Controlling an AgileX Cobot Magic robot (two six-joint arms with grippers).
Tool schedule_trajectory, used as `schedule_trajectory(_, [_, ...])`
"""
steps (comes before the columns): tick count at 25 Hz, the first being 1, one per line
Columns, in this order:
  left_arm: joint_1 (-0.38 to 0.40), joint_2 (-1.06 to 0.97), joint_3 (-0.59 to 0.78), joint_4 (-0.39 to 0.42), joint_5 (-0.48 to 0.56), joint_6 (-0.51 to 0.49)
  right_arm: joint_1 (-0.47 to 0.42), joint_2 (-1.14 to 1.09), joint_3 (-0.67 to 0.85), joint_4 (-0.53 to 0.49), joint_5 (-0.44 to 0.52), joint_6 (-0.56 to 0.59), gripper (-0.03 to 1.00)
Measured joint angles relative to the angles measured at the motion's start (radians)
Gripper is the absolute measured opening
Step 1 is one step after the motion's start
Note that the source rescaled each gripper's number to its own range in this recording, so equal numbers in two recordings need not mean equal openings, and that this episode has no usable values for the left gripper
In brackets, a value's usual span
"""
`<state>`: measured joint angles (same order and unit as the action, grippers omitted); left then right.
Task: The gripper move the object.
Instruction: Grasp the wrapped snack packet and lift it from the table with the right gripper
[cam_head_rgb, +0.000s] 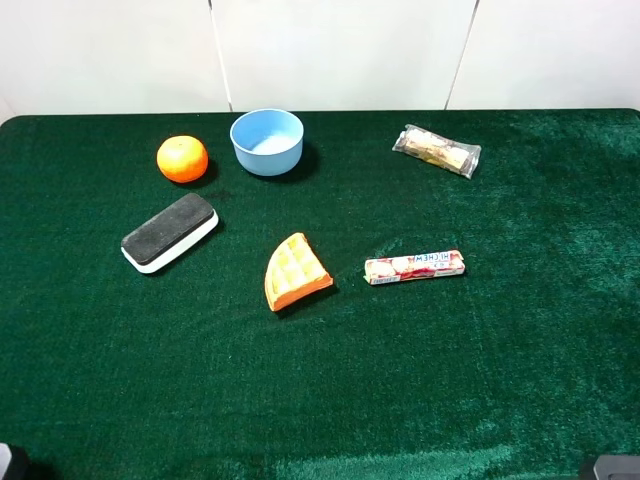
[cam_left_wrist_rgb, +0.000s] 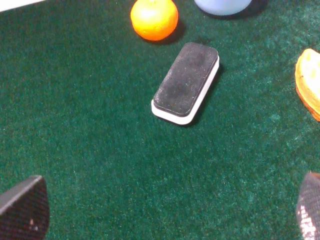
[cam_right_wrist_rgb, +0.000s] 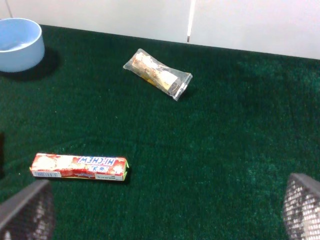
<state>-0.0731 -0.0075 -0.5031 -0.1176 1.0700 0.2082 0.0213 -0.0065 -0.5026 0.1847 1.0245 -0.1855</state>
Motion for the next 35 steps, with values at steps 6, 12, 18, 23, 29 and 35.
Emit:
schedule_trajectory(6, [0.000,0.000,0.000,0.000,0.000,0.000,0.000,0.000,0.000,0.000,0.000,0.000,1.00])
schedule_trajectory(12, [0.000,0.000,0.000,0.000,0.000,0.000,0.000,0.000,0.000,0.000,0.000,0.000,1.00])
schedule_trajectory(18, [0.000,0.000,0.000,0.000,0.000,0.000,0.000,0.000,0.000,0.000,0.001,0.000,1.00])
schedule_trajectory(23, [0.000,0.000,0.000,0.000,0.000,0.000,0.000,0.000,0.000,0.000,0.001,0.000,1.00])
schedule_trajectory(29, [0.000,0.000,0.000,0.000,0.000,0.000,0.000,0.000,0.000,0.000,0.001,0.000,1.00])
schedule_trajectory(35, [0.000,0.000,0.000,0.000,0.000,0.000,0.000,0.000,0.000,0.004,0.001,0.000,1.00])
